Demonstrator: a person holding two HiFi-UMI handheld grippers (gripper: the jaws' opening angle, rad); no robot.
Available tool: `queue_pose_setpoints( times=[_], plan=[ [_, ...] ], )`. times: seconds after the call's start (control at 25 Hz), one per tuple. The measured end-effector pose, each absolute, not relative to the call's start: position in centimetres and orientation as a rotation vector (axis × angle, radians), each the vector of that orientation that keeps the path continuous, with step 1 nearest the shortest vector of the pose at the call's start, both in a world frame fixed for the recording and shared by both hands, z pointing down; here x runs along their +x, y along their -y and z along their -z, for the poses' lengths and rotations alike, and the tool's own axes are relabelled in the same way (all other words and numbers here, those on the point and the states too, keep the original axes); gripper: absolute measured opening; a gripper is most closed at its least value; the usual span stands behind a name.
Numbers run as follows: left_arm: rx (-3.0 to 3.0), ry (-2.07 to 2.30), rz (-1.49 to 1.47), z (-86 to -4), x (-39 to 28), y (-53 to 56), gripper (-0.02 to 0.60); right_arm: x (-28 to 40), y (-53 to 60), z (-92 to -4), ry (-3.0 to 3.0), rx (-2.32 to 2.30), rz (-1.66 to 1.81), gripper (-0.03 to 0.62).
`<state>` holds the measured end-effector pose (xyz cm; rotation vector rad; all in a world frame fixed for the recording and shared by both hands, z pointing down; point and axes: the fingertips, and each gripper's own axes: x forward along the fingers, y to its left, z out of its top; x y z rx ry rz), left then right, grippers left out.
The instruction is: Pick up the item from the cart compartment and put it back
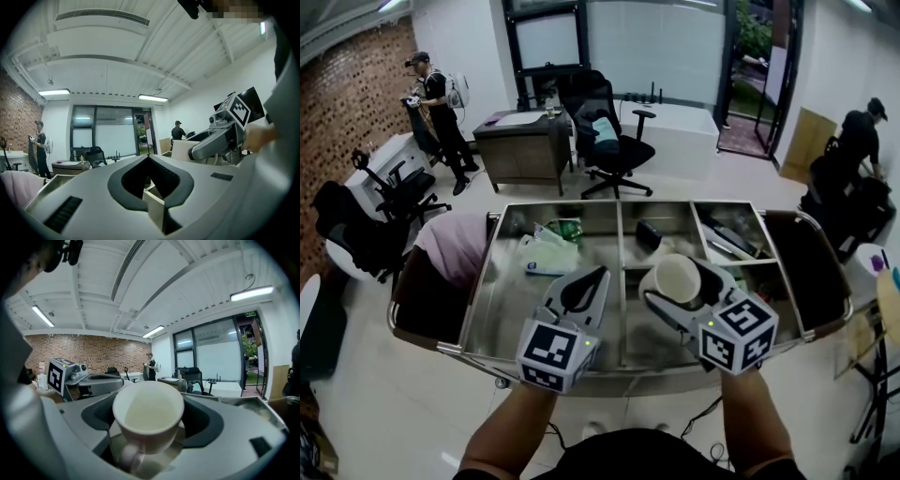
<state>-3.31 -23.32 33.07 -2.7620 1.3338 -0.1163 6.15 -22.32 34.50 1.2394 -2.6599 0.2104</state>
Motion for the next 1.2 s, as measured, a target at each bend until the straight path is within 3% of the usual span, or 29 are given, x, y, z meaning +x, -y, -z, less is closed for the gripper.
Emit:
queue_pose_setpoints(
  times=[1.2],
  plan=[
    [-2.801, -1.271, 0.035, -31.9, -4.2, 13.3, 0.000, 9.8, 11.6, -33.7, 2.692, 1.258, -0.231, 0.442]
  ],
)
